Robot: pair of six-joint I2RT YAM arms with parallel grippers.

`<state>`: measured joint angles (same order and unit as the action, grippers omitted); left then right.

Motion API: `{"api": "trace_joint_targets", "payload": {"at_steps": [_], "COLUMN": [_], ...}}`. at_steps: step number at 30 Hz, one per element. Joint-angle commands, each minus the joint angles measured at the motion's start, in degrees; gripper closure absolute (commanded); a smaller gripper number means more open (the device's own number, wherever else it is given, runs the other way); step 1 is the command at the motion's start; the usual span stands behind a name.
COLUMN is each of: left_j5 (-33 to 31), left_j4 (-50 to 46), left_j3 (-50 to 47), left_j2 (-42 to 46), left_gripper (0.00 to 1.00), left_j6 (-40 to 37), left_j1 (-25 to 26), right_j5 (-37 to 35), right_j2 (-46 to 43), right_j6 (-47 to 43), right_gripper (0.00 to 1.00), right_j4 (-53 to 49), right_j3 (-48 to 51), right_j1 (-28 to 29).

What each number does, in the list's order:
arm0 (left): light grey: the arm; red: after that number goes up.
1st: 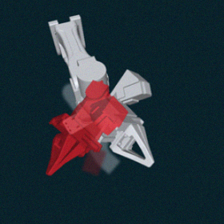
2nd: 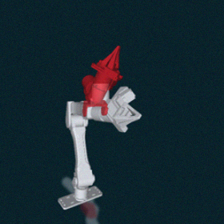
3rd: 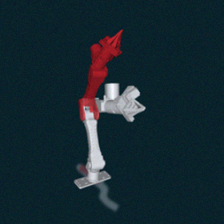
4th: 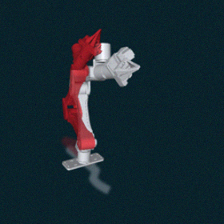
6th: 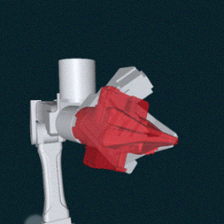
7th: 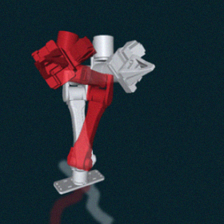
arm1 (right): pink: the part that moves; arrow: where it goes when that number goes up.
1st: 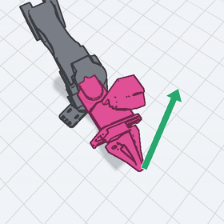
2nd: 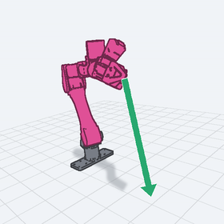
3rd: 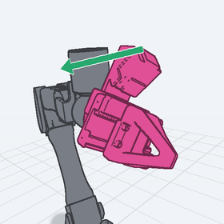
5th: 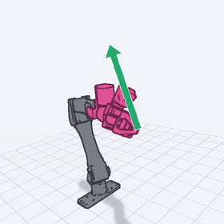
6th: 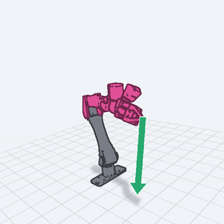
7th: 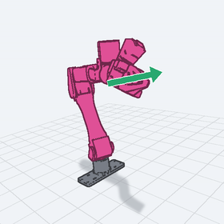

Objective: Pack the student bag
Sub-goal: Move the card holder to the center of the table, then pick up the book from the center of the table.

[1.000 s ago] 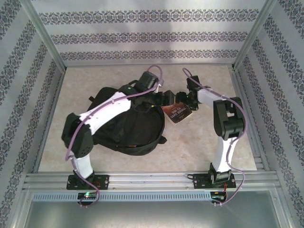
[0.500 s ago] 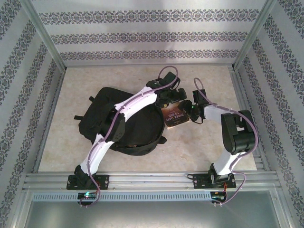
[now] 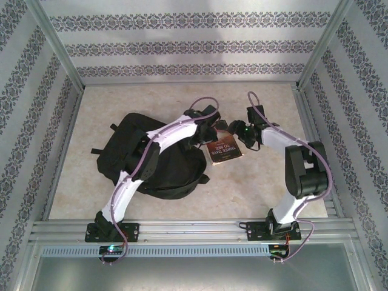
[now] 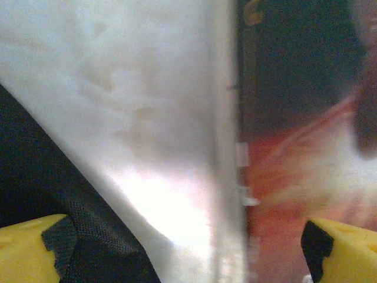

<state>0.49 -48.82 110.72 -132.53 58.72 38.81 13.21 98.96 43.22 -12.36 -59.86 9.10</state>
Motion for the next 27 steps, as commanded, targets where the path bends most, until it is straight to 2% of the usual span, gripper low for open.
{"api": "trace_joint_targets", "payload": {"at_steps": [1, 5, 9, 12, 15, 20, 24, 27], "left_j5": [5.7, 13.4, 16.3, 18.6, 19.9, 22.3, 23.5, 24.4], "left_j4": [12.9, 26.8, 28.9, 29.6, 30.6, 31.2, 31.8, 32.4], "left_j3": [-12.1, -19.9, -19.4, -17.9, -17.1, -16.0, -16.1, -16.2], "left_j2": [5.1, 7.1, 5.9, 4.8, 3.9, 2.0, 1.0, 0.6], "left_gripper": [0.00, 0.07, 0.12, 0.16, 0.21, 0.29, 0.38, 0.47], "left_j6": [-0.2, -0.5, -2.0, -3.4, -4.1, -4.5, -4.6, -4.7], "left_j1": [-3.8, -5.2, -5.3, -5.3, -5.3, -5.3, -5.3, -5.4], "right_j5": [3.8, 7.6, 9.6, 6.4, 7.3, 13.4, 24.1, 28.4], "right_j2": [4.4, 8.7, 13.1, 13.7, 15.0, 17.8, 19.4, 18.5], "right_j6": [-6.8, -9.0, -10.7, -11.0, -11.6, -11.9, -7.8, -5.1], "right_gripper": [0.27, 0.26, 0.25, 0.25, 0.25, 0.25, 0.28, 0.32], "right_j4": [-5.1, -7.1, -10.5, -11.4, -11.9, -12.0, -7.5, -4.2], "right_j3": [-5.3, -9.4, -13.0, -12.7, -13.0, -14.1, -13.1, -11.9], "right_j1": [-0.4, -1.3, -1.5, -1.5, -1.5, 0.0, 0.2, 0.4]}}
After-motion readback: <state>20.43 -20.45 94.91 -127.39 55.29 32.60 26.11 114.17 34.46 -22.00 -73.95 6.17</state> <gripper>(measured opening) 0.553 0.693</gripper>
